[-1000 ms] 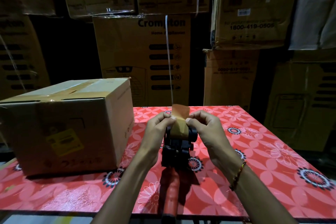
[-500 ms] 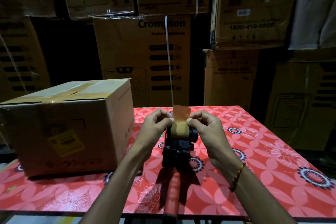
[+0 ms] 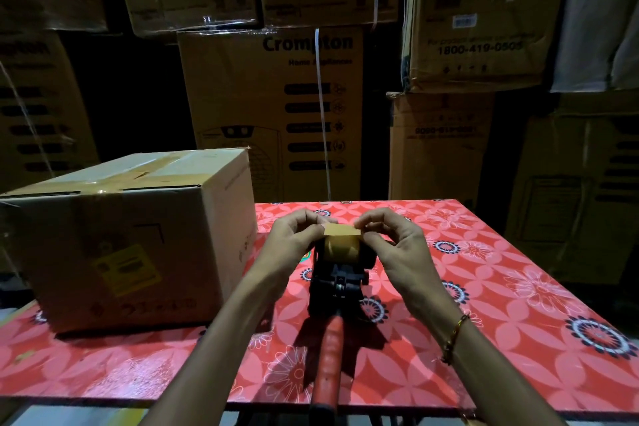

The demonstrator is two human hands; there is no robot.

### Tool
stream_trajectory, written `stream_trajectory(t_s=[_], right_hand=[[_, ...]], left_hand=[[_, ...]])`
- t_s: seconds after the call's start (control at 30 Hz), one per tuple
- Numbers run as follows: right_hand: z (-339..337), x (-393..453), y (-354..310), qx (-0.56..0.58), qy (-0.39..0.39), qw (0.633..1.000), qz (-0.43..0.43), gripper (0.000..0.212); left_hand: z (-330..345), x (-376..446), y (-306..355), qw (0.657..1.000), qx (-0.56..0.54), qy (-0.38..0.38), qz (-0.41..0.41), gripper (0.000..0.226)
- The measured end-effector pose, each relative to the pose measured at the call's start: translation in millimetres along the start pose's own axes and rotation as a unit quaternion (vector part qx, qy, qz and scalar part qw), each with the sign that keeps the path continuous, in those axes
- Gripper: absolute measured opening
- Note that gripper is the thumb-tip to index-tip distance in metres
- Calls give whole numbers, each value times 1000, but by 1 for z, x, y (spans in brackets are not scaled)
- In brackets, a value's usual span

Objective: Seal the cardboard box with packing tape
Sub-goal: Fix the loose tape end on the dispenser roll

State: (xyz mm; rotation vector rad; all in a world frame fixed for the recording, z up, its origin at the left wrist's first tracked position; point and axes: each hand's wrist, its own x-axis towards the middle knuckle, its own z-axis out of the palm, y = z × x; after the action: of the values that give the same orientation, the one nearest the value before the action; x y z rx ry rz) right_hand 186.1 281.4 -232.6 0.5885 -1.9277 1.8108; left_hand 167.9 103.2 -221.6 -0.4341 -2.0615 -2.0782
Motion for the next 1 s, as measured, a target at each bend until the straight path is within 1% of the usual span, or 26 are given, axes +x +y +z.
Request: stream_trajectory(t_s=[0.1,0.27,0.5,0.6,0.7,0.77,0.87,1.0], right_hand=[[-1,0,0,-5,-16,1000,-19,28],[-2,3,3,8,-23,1000,-17,25],[-2,6,6,8,-39,999,-20,35],[-1,6,9,8,-37,999,-26,35],[0,6,12,-3,-33,999,-37,34],[0,6,13,-5,-30,999,-39,33],[0,6,14,-6,-29,999,-41,31],[0,5,14,-3,-32,999,-36,32]], left_hand=[[-2,0,2,1000,7,-6,-9,20],[-4,-1,8,999,-8,-22,-27,31],[-9,-1,11,996,-33,-55,-64,19],[-9,0,10,995,-45,-58,-74,15],[-10,2,7,993,-57,-55,-82,6],[-10,2,6,994,-53,-50,-80,11],[-8,0,9,995,-51,-45,-77,24],[-5,-4,14,995,-48,-57,-68,26]])
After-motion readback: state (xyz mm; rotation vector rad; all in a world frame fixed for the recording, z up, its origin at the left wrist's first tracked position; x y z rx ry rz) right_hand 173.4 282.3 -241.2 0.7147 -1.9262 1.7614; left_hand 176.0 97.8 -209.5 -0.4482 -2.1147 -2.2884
